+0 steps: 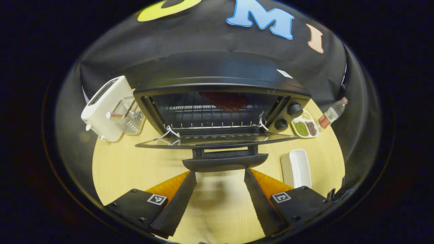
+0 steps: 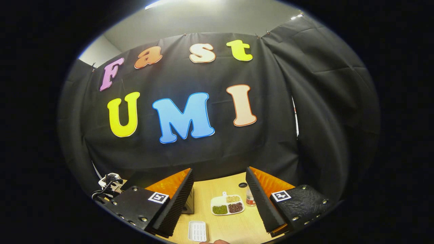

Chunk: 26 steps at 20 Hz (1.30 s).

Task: Open the electric oven with the left hand, put the food in, and close the electric oven.

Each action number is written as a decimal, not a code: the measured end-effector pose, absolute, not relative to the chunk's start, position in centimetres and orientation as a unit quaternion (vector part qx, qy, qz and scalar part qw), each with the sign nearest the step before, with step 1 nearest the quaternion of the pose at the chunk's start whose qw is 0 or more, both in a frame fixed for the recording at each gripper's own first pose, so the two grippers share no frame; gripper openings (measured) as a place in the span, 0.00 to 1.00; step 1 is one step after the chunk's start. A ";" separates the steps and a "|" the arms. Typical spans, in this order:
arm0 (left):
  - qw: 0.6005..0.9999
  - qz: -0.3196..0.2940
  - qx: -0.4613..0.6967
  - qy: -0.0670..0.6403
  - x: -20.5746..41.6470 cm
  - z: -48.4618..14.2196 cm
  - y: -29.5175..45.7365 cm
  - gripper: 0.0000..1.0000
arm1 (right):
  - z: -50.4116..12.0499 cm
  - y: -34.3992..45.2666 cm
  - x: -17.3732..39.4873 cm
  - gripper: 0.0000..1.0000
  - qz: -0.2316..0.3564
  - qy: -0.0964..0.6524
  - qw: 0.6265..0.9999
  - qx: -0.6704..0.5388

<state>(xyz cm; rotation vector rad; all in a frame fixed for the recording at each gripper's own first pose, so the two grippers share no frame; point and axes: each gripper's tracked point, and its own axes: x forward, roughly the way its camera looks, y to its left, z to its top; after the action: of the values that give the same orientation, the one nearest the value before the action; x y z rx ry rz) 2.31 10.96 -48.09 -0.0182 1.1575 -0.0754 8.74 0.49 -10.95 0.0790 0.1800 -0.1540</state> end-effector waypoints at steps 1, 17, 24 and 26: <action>0.839 -0.036 -0.004 0.543 2.6 -47.9 11.0 1.00 | -11.0 0.1 8.7 0.95 -0.079 0.090 0.992 0.039; 0.968 -0.025 0.001 0.251 7.9 -25.1 6.5 0.96 | -7.9 0.9 9.7 0.94 -0.006 0.060 0.998 0.016; 0.996 -0.006 0.016 0.087 6.7 -7.5 4.1 1.00 | -2.8 2.6 9.9 0.94 0.041 0.042 0.998 0.029; 0.998 -0.019 0.017 0.064 6.1 -4.3 3.3 1.00 | -0.5 2.8 8.9 0.94 0.037 0.030 0.998 0.027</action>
<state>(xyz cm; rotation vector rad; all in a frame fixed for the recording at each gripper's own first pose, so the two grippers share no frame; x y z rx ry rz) 6.10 3.34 -4.29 0.0335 0.1283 -0.0386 8.85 2.78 -0.54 0.0542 0.0606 0.0746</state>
